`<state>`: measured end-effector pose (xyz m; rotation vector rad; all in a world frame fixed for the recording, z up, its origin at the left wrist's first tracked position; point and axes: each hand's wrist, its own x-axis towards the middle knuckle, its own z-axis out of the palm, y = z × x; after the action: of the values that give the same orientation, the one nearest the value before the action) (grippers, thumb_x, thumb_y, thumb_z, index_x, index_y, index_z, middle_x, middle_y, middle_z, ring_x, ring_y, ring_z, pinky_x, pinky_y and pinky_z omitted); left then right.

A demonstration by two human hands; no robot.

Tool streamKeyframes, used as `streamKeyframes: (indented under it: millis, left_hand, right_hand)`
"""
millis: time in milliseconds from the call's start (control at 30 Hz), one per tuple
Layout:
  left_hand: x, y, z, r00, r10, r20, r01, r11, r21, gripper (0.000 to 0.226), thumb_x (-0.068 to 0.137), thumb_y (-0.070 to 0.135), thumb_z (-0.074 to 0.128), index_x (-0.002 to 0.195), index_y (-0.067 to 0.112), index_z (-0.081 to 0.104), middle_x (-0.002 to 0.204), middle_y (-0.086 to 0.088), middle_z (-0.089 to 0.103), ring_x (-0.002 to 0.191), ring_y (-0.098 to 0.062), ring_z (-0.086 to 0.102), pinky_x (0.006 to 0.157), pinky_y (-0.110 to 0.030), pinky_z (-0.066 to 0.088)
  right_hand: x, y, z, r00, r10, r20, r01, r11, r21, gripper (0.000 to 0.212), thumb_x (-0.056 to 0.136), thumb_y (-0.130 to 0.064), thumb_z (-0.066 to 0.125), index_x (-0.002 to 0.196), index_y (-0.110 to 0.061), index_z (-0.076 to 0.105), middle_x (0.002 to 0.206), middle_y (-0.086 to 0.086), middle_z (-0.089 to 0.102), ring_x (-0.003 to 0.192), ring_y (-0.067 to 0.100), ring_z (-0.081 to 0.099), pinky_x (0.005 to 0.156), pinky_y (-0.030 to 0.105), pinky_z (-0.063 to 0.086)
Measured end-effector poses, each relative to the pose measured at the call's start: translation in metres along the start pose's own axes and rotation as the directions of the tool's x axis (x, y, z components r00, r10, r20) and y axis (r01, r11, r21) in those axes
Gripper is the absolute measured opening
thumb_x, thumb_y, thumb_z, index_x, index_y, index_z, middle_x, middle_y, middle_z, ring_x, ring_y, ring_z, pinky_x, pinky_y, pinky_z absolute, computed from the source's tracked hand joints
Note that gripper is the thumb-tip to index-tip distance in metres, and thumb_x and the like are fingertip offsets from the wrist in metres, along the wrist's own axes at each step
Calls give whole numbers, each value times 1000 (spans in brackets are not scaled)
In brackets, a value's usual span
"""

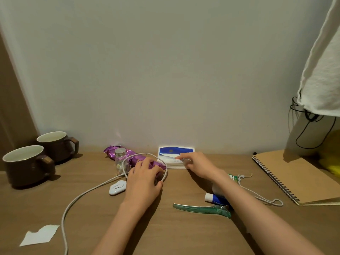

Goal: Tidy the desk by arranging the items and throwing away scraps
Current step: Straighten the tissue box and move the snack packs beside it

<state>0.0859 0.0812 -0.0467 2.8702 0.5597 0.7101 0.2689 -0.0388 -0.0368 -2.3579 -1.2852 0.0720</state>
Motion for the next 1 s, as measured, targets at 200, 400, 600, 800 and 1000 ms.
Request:
streamKeyframes:
  millis: [200,400,600,800,1000]
  left_hand:
    - [-1,-3,-5,999,-10,46,13,998,-64,42,87,41,57,128,35,50,143,7,39,131,-17,35,106,-34,33]
    - [3,-13,-21,967,-139,-213,93,973,-212,25,88,21,57,112,22,63,112,2,62,106,-19,51,87,-33,45]
    - [1,-33,-35,875,-365,-317,316,928,-195,18,89,32,56,100,18,60,99,0,63,93,-21,52,71,-34,46]
    - [0,-39,-33,869,-455,-194,420,886,-199,30,86,41,60,105,19,53,100,-1,63,93,-21,60,76,-36,52]
    - [0,-45,-33,874,-468,-133,417,862,-289,26,91,27,57,116,21,55,110,-4,61,99,-22,58,78,-34,47]
  right_hand:
    - [0,-8,0,999,-28,-15,27,999,-46,42,92,-8,52,130,-26,58,134,-2,58,123,19,53,103,33,43]
    - [9,-58,3,991,-81,-107,100,979,180,33,92,-25,54,123,-25,62,129,-3,61,118,15,55,99,33,47]
    - [25,-74,16,997,49,-59,-36,978,204,37,95,-34,51,130,-20,57,129,1,61,116,19,55,94,33,48]
    - [42,-81,31,993,114,-13,-113,992,50,32,95,-40,49,111,-24,70,113,4,66,112,25,43,85,38,41]
    - [24,-91,19,990,67,-122,-52,991,127,17,90,-32,61,97,-20,73,96,-3,71,86,11,63,71,29,54]
